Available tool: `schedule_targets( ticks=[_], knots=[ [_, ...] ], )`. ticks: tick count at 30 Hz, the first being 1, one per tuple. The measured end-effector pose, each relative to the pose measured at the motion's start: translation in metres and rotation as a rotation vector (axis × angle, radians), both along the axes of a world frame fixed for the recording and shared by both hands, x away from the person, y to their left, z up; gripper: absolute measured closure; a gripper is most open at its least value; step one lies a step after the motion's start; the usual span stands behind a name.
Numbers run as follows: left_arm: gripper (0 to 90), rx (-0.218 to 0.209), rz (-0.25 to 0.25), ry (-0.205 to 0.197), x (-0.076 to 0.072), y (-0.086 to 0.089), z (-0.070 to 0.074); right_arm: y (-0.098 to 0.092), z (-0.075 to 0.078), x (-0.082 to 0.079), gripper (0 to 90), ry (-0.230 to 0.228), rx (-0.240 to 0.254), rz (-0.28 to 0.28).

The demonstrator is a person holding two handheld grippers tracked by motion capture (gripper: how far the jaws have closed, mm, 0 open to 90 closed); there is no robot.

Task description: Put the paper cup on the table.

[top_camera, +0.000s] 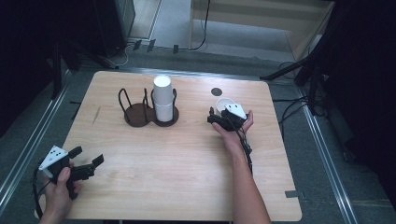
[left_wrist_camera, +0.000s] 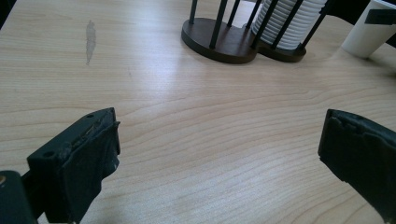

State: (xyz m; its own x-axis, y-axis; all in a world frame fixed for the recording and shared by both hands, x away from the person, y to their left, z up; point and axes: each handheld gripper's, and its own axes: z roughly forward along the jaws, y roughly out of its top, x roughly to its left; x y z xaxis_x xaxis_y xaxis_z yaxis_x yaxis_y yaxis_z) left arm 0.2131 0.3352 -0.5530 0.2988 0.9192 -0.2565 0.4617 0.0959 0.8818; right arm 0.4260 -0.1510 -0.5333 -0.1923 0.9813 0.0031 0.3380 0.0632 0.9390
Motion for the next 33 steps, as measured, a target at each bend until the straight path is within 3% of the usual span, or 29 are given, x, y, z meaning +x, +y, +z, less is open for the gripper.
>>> schedule_targets(
  ticks=[4,17,23,33],
  knots=[
    [0.0,0.001,0.001,0.002,0.000,0.000,0.000,-0.002,0.006,-0.005,0.0,-0.010,0.017,0.029],
    [0.0,0.008,-0.006,0.008,0.001,0.000,0.000,-0.014,0.031,-0.027,0.0,-0.049,0.077,0.051],
    [0.0,0.007,-0.005,0.009,0.001,-0.001,0.000,-0.021,0.039,-0.041,0.0,-0.074,0.060,0.067],
    [0.0,0.013,-0.005,0.010,0.001,-0.001,0.000,-0.037,0.045,-0.059,0.0,-0.083,0.087,0.066]
  ],
)
